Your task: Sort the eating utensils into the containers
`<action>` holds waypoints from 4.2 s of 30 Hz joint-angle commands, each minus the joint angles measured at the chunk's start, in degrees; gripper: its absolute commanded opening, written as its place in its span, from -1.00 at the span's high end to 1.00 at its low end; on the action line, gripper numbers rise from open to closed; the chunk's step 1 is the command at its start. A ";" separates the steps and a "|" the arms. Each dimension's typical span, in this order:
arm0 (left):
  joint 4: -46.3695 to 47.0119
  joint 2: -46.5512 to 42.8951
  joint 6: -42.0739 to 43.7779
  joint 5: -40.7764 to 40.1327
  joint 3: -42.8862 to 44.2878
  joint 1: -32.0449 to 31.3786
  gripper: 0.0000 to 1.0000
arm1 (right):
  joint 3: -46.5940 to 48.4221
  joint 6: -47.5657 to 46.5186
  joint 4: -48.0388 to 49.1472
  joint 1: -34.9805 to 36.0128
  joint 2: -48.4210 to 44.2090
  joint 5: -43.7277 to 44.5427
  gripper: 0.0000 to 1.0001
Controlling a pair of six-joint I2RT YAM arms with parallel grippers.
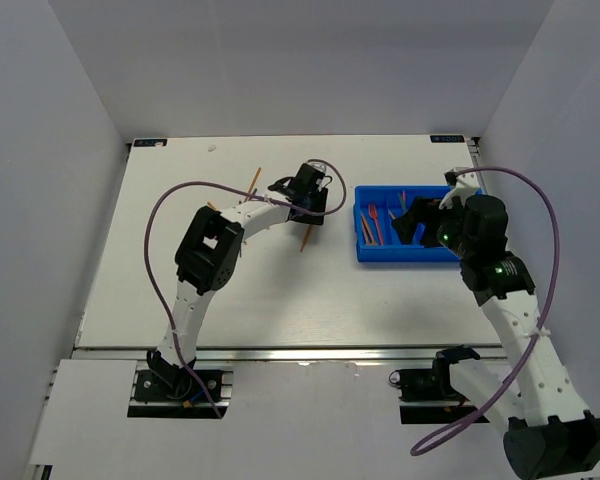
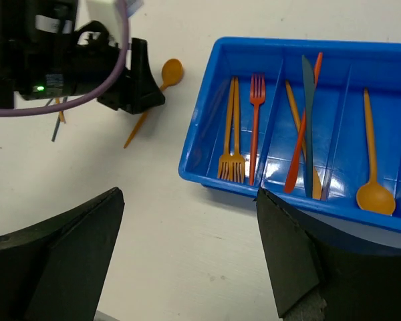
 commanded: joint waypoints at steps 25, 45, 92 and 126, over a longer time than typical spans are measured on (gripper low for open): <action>5.34 -19.80 -11.28 -6.94 -28.51 -4.11 1.00 | -19.12 18.21 27.03 2.34 -5.89 -21.72 -0.79; 31.30 -53.14 -32.21 0.54 -52.97 -11.93 1.00 | -19.14 23.83 42.32 29.08 17.32 -1.48 -0.17; -0.23 -70.41 -22.82 -24.66 -41.28 -13.52 -0.96 | -5.86 -15.24 19.37 14.79 18.12 27.95 1.00; -14.04 -83.73 -9.01 -30.66 -49.98 -13.43 -0.96 | -3.41 -35.41 32.49 -10.30 34.82 14.07 0.63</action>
